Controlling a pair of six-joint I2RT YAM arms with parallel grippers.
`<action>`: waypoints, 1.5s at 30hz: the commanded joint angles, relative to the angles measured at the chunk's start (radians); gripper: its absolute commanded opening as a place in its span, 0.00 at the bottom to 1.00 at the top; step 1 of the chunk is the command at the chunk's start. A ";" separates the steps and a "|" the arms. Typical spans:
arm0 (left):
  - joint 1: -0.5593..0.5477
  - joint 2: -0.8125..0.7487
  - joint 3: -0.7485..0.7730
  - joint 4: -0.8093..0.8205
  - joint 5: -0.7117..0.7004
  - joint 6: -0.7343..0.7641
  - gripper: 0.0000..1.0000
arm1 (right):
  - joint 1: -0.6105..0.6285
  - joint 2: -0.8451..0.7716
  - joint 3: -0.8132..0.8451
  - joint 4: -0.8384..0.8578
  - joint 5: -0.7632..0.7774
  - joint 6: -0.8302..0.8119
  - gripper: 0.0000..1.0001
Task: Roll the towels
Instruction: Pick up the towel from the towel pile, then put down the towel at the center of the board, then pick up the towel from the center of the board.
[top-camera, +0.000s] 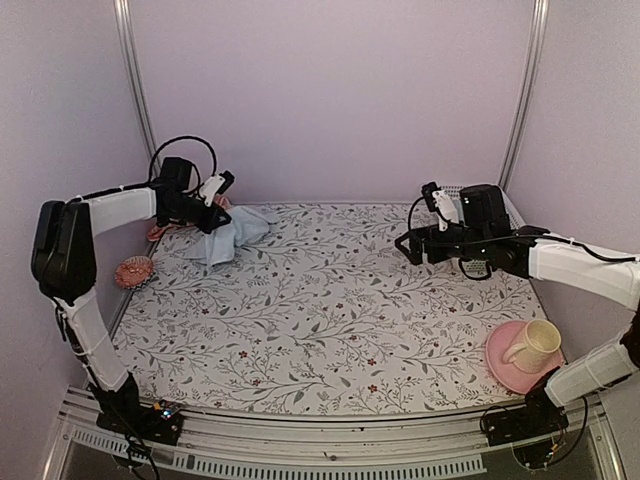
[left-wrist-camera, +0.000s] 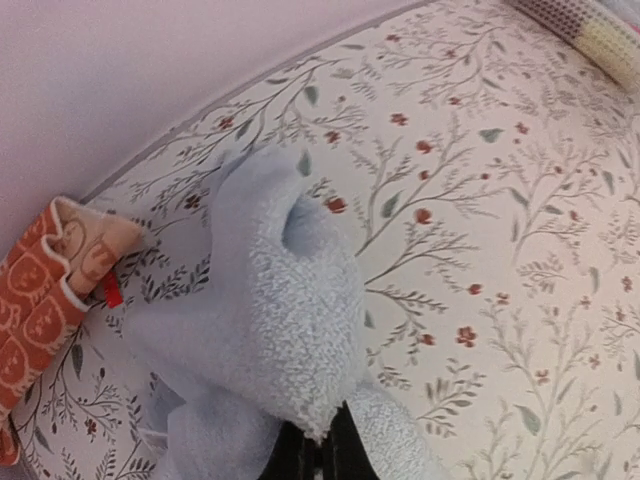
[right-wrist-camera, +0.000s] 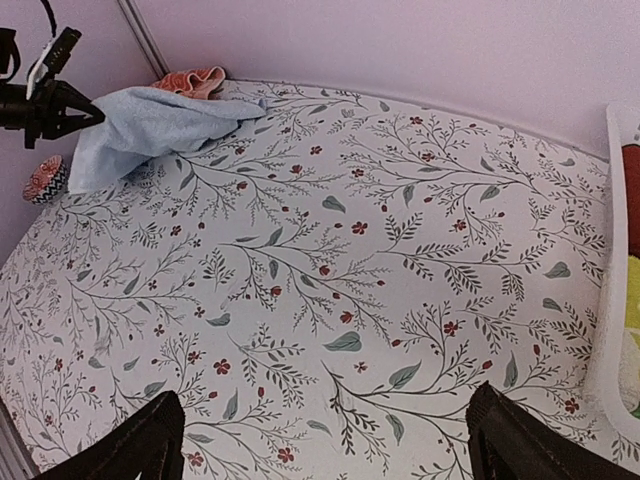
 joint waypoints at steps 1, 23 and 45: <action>-0.142 -0.154 -0.113 -0.030 0.153 0.021 0.00 | 0.029 -0.018 0.037 -0.008 0.023 -0.028 0.99; -0.162 -0.426 -0.366 -0.054 0.274 0.121 0.97 | 0.398 0.297 0.210 -0.022 0.185 -0.220 0.99; 0.100 -0.690 -0.746 0.131 0.138 0.057 0.97 | 0.779 0.855 0.654 -0.146 0.273 -0.074 0.88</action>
